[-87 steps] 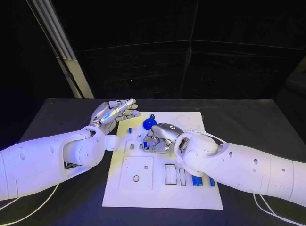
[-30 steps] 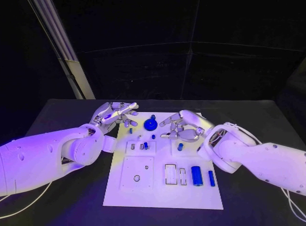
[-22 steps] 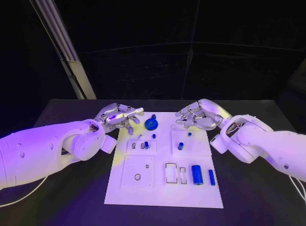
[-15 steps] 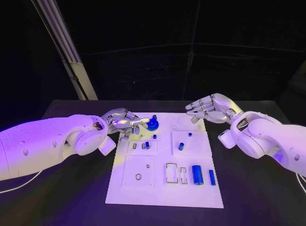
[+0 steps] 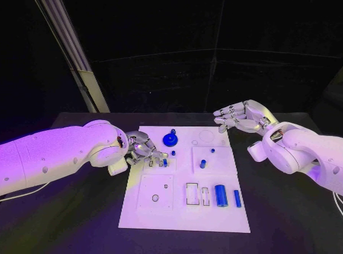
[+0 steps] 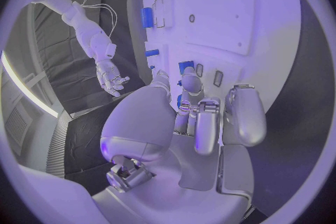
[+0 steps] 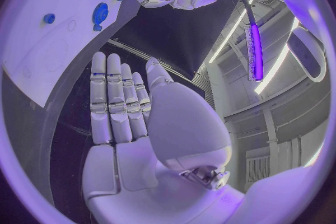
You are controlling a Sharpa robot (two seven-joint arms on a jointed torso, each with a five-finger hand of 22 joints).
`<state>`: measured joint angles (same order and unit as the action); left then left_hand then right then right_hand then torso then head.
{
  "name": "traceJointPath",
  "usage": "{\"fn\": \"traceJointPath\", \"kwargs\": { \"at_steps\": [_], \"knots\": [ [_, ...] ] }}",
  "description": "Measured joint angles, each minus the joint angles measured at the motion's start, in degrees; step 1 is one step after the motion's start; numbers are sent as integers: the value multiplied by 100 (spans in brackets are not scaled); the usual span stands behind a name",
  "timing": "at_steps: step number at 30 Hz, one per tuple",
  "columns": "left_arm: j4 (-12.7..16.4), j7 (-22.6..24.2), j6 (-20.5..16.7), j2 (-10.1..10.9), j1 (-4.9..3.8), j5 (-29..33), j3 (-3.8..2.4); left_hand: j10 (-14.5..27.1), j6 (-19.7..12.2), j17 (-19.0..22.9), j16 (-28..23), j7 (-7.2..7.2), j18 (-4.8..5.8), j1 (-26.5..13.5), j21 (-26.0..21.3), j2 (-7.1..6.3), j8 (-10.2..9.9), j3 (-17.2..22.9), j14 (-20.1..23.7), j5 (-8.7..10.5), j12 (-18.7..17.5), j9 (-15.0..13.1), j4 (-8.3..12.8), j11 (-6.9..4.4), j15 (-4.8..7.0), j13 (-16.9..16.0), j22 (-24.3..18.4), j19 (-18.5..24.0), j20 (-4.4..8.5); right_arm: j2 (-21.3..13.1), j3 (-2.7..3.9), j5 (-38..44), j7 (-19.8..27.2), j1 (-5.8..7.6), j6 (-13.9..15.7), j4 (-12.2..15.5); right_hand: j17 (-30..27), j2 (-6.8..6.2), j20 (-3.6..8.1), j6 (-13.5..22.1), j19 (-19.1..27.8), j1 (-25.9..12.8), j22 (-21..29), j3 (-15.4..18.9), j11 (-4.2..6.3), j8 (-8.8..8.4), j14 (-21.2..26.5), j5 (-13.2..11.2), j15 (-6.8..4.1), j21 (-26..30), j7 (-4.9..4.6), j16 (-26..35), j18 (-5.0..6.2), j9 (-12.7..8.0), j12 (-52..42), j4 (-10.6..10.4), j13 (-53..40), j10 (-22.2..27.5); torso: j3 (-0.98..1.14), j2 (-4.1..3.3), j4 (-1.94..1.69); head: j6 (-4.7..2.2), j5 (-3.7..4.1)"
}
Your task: Assemble the parts on the task board
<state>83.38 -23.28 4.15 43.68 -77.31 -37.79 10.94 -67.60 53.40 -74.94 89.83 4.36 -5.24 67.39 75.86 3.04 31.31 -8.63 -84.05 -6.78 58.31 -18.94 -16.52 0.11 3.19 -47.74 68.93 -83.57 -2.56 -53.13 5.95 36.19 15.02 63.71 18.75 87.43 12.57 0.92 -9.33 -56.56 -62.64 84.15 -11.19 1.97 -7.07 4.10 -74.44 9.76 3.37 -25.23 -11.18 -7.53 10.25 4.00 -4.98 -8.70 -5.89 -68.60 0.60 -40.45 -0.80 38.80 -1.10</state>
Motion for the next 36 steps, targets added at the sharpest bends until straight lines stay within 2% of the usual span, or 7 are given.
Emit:
{"fn": "traceJointPath", "kwargs": {
  "at_steps": [3, 5, 9, 21, 36],
  "knots": [
    [-37, -121, 42, -54, -5, -146, 0, -31, -49, 0, 0, -13, 11, 0, 37, 0, 130, -57, 20, 15, 132, -82, -7, -9, 20, -113, 68, 0, 0, 12, 0, -24, 9, 2, 20, -29, -6, 0, 14, 0, -14, 0, 8, 0, 0, 0, -11, 22, 11, 17, 0, 21, 0, 0, 0, 0, 9, 0, -3, -1, -1, 8, 1],
    [-63, -210, 68, -111, -10, -247, 0, -42, -80, 0, 0, -18, 87, -24, 74, 24, 233, -101, 20, 35, 205, -145, -8, -20, 20, -163, 119, 0, 0, 22, 0, -40, 14, 2, 38, -51, -6, 0, 14, 0, -14, 0, 13, 0, 0, 0, -41, 23, 0, 24, 0, 21, 0, 0, 0, 0, 17, 0, -4, -1, -1, 15, 1],
    [-86, -328, 100, -219, -17, -364, -1, -52, -162, 0, 0, -39, 87, -29, 120, 29, 380, -173, 0, 35, 269, -236, -2, -30, 40, -189, 176, -20, 20, 32, 0, -60, 17, 3, 67, -72, -12, 0, -8, 0, -36, 0, 17, 0, 21, 0, -41, 23, 0, 24, 0, 21, 0, 0, 0, 0, 25, -20, -7, -4, -1, 26, 7],
    [-154, -540, 155, -419, -34, -542, -2, -54, -202, 1, 0, -39, 87, -26, 151, 77, 533, -223, 0, 35, 334, -333, -13, -32, 40, -212, 253, -20, 20, 74, 0, -86, 13, 3, 103, -110, -24, -24, -9, 1, -36, -24, 34, 30, 21, 1, -41, 43, 0, 49, 0, 45, 0, 0, -1, 1, 49, -20, -8, -7, -1, 60, -13],
    [-248, -691, 196, -520, -63, -639, -3, -111, -265, 2, 0, -59, 87, 31, 201, 131, 667, -237, 1, 30, 416, -412, 1, -51, 39, -257, 326, -20, 20, 118, -1, -93, -5, 3, 108, -142, -46, -24, -9, 1, -35, -24, 60, 46, 20, 2, -40, 66, 0, 94, 0, 79, 0, -4, -1, 17, 84, -19, -9, -8, -3, 100, -15]
  ]
}}
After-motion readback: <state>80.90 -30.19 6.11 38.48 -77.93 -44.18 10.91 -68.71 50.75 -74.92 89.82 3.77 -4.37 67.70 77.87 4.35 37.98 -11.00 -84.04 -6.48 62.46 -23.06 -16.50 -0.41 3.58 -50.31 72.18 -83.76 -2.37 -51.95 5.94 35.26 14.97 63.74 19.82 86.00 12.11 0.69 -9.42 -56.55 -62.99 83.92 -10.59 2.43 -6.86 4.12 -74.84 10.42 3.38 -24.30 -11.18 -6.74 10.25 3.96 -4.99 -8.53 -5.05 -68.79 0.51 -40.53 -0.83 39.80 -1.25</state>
